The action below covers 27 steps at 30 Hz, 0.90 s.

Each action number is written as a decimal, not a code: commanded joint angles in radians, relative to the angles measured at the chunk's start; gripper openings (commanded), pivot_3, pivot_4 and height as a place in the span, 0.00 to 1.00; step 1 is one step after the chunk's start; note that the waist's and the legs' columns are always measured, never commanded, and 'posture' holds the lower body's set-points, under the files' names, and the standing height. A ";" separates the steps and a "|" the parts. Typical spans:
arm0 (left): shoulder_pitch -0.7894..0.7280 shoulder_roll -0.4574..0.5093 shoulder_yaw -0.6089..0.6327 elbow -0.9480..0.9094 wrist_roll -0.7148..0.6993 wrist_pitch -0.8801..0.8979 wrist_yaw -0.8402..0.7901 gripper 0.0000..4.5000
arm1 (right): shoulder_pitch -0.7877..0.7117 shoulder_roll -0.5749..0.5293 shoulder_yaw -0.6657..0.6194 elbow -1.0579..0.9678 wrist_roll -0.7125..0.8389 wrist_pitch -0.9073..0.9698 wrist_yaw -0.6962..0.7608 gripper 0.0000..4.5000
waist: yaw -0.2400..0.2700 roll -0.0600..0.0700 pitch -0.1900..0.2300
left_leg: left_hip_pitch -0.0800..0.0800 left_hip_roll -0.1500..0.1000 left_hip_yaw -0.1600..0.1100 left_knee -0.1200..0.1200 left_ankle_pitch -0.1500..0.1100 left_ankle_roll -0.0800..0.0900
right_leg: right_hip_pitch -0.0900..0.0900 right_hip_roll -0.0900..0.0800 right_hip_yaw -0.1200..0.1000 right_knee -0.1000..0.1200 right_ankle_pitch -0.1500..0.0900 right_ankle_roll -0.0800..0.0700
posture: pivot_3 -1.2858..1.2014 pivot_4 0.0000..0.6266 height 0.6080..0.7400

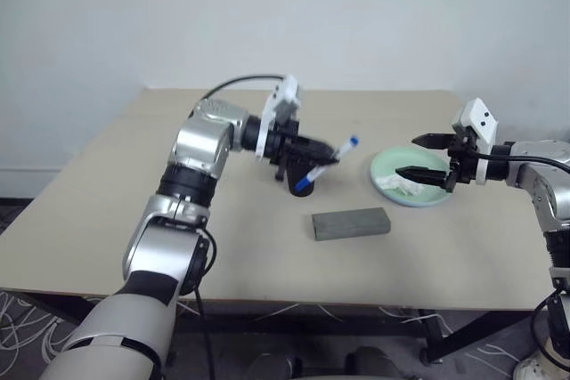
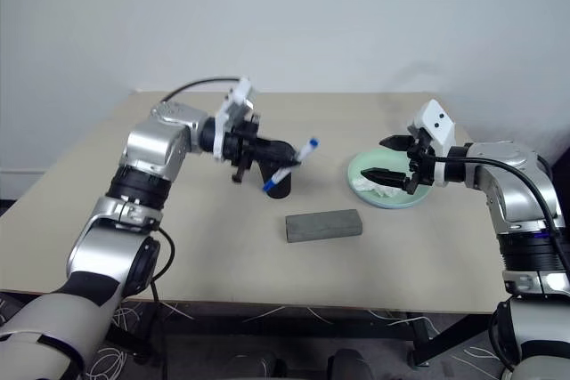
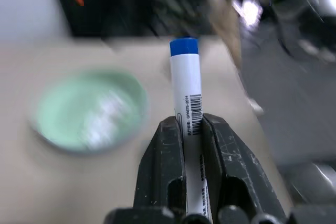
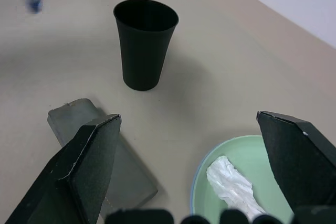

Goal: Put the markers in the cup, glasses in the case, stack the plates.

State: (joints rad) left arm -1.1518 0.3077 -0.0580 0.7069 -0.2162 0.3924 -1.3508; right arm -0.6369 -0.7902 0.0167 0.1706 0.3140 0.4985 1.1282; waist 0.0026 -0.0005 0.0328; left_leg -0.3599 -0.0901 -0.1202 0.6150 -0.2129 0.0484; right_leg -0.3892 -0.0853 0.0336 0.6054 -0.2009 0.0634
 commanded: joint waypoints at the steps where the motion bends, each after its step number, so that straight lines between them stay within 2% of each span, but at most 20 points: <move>1: -0.080 -0.037 0.118 0.186 -0.014 -0.159 0.252 0.02 | -0.027 0.000 -0.019 -0.023 0.008 -0.012 -0.002 1.00 | 0.000 0.000 0.000 | 0.001 0.000 0.000 0.000 0.000 0.000 | 0.000 0.000 0.000 0.000 0.000 0.000 | 0.52 0.00 0.94; 5: -0.099 -0.057 0.167 0.325 -0.003 -0.310 0.381 0.02 | -0.024 -0.001 -0.022 -0.030 0.010 -0.009 -0.005 1.00 | -0.001 0.000 0.000 | 0.000 0.000 0.000 0.000 0.000 0.000 | -0.001 0.000 0.000 0.000 0.000 0.000 | 0.52 0.00 0.94; 10: -0.090 -0.065 0.181 0.415 0.009 -0.394 0.423 0.02 | -0.019 -0.003 -0.026 -0.041 0.013 -0.004 -0.008 1.00 | 0.003 0.000 0.000 | -0.002 -0.002 0.000 0.000 0.000 0.001 | -0.002 -0.001 0.001 -0.002 0.000 0.000 | 0.52 0.00 0.94; 27: 0.010 -0.094 0.205 0.468 0.013 -0.498 0.495 0.02 | -0.012 -0.006 -0.030 -0.055 0.018 0.001 -0.012 1.00 | 0.006 0.000 0.000 | -0.001 -0.002 0.000 0.001 0.000 -0.001 | -0.001 0.000 0.001 0.000 0.000 0.000 | 0.52 0.00 0.94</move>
State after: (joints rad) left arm -1.1308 0.2115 0.1282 1.1844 -0.2021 -0.0811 -0.8662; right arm -0.6353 -0.7896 0.0163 0.1468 0.3155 0.5041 1.1171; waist 0.0090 -0.0009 0.0327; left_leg -0.3614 -0.0926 -0.1199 0.6157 -0.2132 0.0478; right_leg -0.3901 -0.0859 0.0345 0.6050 -0.2006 0.0634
